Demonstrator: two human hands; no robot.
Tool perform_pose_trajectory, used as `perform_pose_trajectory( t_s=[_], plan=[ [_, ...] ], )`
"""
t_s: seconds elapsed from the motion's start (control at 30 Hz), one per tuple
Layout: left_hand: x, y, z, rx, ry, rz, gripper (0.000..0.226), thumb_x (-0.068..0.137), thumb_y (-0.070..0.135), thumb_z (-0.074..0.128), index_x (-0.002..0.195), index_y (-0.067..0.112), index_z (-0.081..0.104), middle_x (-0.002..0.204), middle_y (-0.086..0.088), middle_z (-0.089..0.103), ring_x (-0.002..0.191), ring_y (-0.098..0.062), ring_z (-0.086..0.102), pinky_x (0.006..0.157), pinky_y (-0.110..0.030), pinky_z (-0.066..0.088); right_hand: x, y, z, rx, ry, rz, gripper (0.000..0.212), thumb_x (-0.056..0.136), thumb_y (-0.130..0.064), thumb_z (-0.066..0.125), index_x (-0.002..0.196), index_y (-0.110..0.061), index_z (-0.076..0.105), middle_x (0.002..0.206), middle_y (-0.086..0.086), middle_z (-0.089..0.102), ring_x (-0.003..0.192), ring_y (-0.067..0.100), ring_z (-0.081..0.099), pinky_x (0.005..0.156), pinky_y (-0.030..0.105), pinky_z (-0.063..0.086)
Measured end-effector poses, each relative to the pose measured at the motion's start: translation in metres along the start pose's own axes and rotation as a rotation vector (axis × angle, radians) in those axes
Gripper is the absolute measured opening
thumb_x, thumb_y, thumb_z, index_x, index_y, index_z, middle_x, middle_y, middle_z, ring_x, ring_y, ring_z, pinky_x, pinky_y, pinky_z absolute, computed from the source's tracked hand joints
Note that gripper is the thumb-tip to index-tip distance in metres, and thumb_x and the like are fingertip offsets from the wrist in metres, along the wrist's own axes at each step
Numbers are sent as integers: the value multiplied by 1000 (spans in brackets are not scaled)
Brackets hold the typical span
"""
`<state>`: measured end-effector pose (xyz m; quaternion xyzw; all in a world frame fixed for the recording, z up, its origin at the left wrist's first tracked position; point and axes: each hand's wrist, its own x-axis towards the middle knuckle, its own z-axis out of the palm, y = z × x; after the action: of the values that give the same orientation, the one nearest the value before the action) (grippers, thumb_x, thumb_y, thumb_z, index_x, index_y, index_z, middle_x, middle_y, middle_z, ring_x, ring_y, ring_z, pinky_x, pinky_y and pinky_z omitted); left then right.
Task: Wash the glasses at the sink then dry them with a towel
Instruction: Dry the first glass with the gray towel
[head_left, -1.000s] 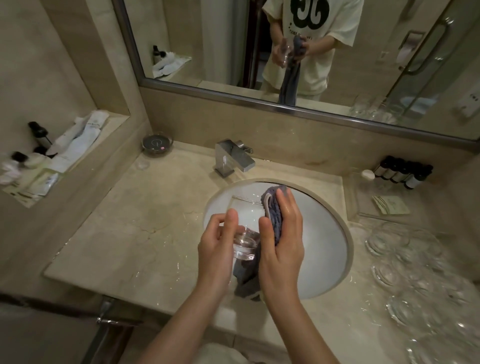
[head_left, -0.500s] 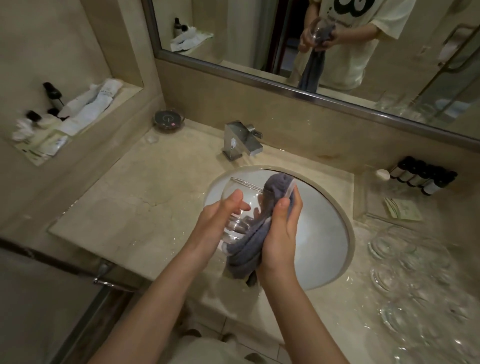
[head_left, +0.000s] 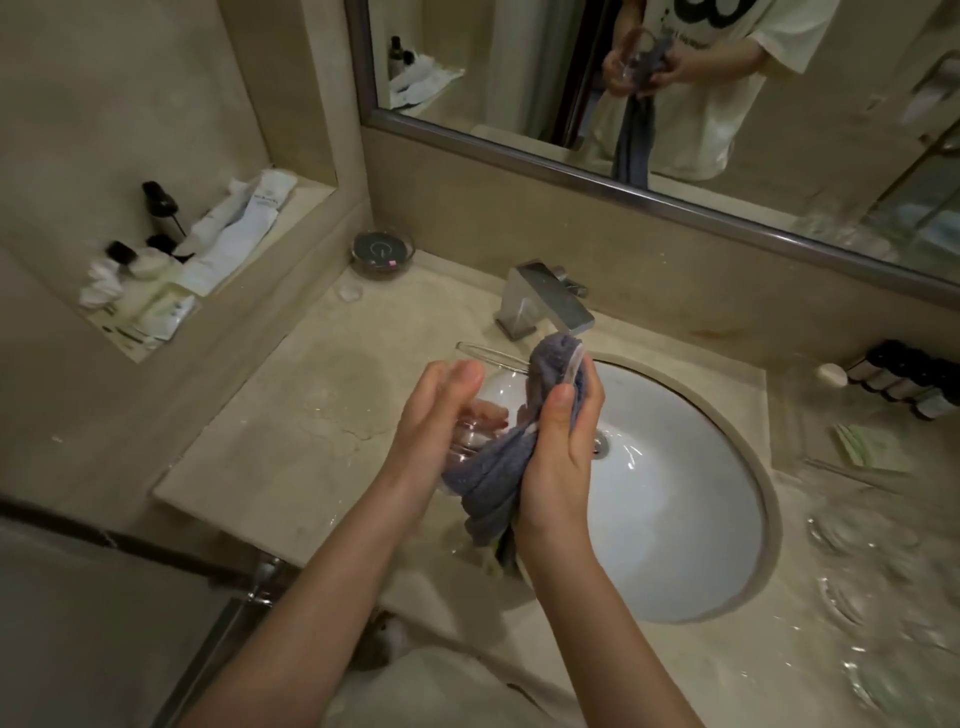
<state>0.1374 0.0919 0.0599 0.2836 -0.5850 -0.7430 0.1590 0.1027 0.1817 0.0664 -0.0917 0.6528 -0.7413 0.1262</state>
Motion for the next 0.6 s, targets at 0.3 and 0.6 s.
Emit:
perform_pose_trajectory(
  t_s=[0.3, 0.6],
  plan=[
    [39, 0, -61, 244, -34, 16, 79, 46, 71, 68, 115, 41, 46, 100, -3, 62, 93, -17, 65, 83, -33, 54, 11, 23, 59, -10, -2, -35, 31, 85, -63, 42, 116, -69, 43, 143, -21, 45, 133, -1, 41, 116, 37, 32],
    [77, -9, -111, 343, -287, -46, 75, 37, 51, 86, 104, 45, 54, 95, 2, 72, 93, -9, 67, 88, -36, 53, 32, 64, 74, -20, 101, 178, 44, 95, -55, 40, 134, -36, 49, 136, -5, 56, 126, 14, 53, 110, 44, 40]
  ],
)
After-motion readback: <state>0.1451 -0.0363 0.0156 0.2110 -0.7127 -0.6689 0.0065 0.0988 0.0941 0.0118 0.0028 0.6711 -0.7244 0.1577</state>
